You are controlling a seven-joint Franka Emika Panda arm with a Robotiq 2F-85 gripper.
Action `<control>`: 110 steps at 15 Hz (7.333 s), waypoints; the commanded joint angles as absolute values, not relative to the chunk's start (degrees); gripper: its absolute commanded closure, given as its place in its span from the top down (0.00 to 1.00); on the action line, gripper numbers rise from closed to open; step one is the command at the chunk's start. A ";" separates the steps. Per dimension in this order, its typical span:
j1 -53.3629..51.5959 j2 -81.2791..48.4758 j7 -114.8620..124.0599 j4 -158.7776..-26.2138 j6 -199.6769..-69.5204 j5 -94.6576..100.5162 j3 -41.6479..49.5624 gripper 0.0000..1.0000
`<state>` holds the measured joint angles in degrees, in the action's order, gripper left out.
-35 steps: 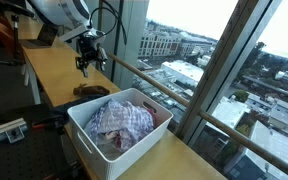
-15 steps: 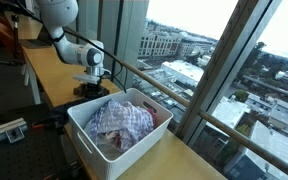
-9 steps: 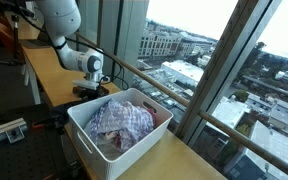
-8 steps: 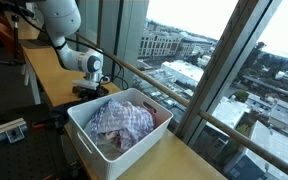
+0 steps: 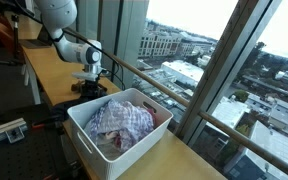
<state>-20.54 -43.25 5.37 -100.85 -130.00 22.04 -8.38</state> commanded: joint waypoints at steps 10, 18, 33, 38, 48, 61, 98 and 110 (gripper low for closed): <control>-18.28 -12.23 10.88 -110.52 -119.79 23.26 -5.90 0.05; -5.49 -9.48 6.69 -110.00 -119.44 19.57 -1.50 0.05; 3.95 -24.19 -1.81 -99.80 -122.19 13.51 3.34 0.05; 4.56 -25.46 -3.00 -93.23 -119.49 13.34 3.65 0.05; 0.73 -29.57 -2.84 -95.44 -121.00 12.91 0.57 0.05; -1.24 -37.27 -3.66 -96.45 -117.58 10.02 -0.79 0.46; -26.09 -63.94 4.39 -69.95 -129.67 12.32 -8.88 0.74; -22.20 -48.18 8.16 -84.54 -128.22 12.78 -7.41 0.00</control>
<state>-23.37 -57.66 6.59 -75.88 -129.50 12.38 -8.41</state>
